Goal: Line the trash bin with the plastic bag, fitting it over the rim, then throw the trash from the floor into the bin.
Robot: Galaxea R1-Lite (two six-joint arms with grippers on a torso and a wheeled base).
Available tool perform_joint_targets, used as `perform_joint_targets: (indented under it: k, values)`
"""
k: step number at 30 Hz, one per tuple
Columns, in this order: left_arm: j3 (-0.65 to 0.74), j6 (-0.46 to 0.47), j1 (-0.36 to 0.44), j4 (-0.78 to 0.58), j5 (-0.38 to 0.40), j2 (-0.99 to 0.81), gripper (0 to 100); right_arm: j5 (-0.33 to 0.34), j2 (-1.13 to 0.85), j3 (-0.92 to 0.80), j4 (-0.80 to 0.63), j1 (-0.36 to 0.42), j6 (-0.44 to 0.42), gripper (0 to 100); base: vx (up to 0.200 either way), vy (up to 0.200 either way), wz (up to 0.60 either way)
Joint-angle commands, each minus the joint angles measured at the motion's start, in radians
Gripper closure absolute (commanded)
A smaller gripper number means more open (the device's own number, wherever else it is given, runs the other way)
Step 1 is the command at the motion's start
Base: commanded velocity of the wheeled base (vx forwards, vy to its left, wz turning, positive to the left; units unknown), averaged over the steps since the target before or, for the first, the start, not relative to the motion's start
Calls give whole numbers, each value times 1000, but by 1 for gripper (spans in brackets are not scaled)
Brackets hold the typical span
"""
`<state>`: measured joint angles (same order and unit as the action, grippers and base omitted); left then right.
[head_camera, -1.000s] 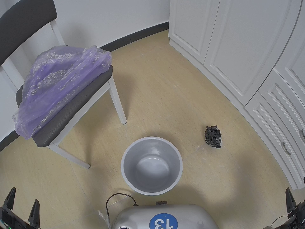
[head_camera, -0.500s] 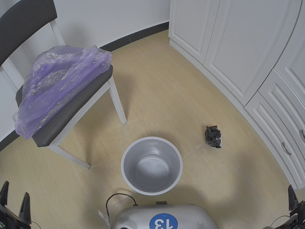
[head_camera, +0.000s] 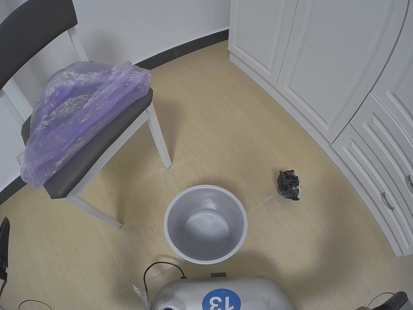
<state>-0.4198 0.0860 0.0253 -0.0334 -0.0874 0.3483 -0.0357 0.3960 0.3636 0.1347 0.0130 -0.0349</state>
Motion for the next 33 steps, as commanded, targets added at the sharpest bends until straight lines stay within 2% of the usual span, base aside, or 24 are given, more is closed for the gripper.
perform_joint_targets:
  k: [1, 2, 4, 8, 11, 15, 19, 25, 33]
  values:
    - [-109, 132, 2, 13, -232, 590, 0, -4, 644, 172, 195, 19, 58, 0, 0, 0, 0]
    - [-108, 132, 2, 21, -238, 603, 0, -4, 652, 169, 204, 19, 58, 0, 0, 0, 0]
    - [-108, 133, -4, 93, -298, 683, 0, -1, 679, 120, 293, 21, 38, 0, 0, 0, 0]
    - [-111, 167, -65, 133, -314, 756, 0, 2, 695, 100, 378, 44, 33, 0, 0, 0, 0]
    - [-109, 205, -137, 136, -311, 802, 0, 8, 705, 94, 376, 47, 30, 0, 0, 0, 0]
    - [-125, 202, -165, 175, -308, 834, 0, 8, 724, 97, 384, 47, 27, 0, 0, 0, 0]
    - [-142, 202, -202, 242, -302, 873, 0, 11, 727, 113, 385, 48, -23, 0, 0, 0, 0]
    - [-145, 199, -211, 323, -224, 919, 0, 11, 733, 115, 387, 51, -30, 0, 0, 0, 0]
    - [-154, 167, -228, 402, -227, 980, 0, 11, 736, 113, 387, 51, -31, 0, 0, 0, 0]
